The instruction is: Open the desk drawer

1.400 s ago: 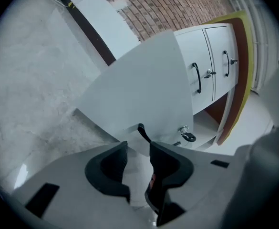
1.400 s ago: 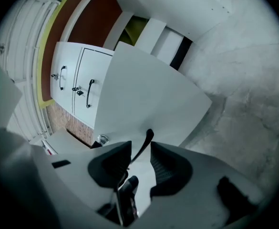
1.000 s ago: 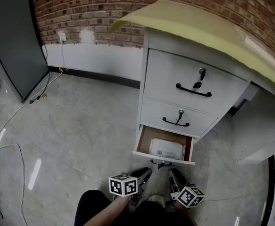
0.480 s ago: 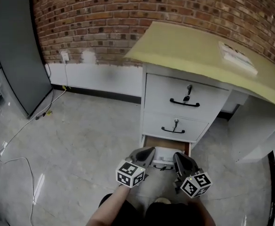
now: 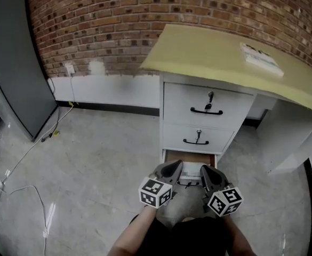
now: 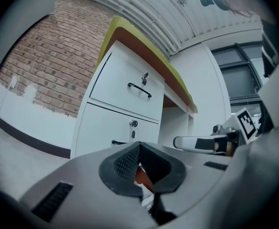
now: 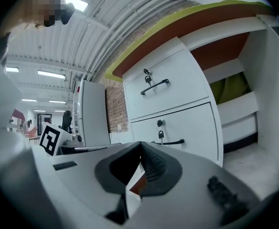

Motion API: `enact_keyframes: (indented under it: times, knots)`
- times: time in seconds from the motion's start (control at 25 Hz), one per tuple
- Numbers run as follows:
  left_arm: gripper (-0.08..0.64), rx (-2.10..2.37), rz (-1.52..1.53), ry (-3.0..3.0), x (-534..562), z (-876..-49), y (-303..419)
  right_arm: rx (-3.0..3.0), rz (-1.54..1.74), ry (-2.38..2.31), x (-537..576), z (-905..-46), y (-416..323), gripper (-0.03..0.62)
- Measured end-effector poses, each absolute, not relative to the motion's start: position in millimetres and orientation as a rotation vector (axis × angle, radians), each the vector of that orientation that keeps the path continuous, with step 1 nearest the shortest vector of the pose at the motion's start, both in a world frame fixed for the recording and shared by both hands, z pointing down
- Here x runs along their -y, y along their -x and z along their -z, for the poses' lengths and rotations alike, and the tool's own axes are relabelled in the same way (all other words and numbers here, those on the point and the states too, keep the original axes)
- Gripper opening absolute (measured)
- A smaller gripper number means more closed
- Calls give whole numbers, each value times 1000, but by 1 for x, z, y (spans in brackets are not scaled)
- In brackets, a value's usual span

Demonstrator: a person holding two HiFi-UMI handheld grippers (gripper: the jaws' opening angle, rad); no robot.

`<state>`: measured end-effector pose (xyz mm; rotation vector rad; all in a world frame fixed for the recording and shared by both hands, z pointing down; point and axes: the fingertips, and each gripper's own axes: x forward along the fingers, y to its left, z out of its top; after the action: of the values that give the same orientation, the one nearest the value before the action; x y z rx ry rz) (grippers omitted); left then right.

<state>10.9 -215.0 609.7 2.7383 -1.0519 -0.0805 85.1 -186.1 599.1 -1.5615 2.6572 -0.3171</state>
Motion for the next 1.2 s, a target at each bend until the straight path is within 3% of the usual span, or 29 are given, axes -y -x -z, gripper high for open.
enact_keyframes:
  times: [0.72,1.2]
  knots:
    - [11,987,1,-2566,205,-628,-22,-2590,471,1547,170,-611,-101,14]
    - [11,859,215,-2270,230,-627,-34,-2341,811,1466,204,-615,-114,14]
